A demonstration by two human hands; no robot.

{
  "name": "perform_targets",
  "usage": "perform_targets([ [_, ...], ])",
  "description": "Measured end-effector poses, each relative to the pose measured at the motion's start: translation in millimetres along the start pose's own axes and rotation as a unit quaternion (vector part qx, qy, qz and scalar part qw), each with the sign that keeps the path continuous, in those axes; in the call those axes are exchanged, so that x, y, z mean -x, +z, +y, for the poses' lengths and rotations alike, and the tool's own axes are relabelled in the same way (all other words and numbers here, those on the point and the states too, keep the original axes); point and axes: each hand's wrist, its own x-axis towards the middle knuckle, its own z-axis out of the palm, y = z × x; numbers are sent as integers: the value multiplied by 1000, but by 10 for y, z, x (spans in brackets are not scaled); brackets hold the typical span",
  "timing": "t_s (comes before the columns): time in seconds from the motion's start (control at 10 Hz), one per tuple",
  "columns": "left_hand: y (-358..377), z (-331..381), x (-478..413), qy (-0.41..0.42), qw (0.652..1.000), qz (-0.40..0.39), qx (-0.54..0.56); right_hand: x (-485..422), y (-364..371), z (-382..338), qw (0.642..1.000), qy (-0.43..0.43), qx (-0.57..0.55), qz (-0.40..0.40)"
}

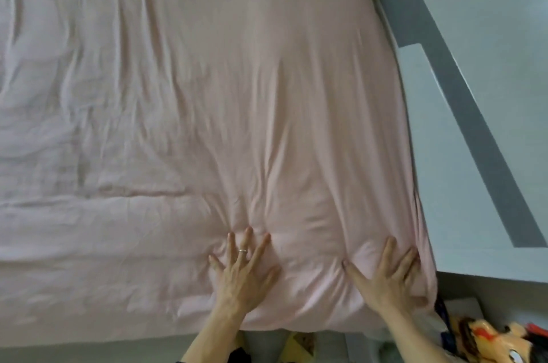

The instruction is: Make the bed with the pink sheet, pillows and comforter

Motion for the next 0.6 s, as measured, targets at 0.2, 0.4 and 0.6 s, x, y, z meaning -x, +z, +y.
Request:
perform_targets([
  [0.2,-101,-95,-79,6,999,41,-2,-45,-119,44,998,6,55,-41],
  [0.4,-137,6,-241,-4,1000,19,-8,-9,-535,-214,983,2,165,-79],
  [0.6,-91,19,-272,3,1000,-2,-13,821,-2061,-1025,931,-318,-179,-2],
])
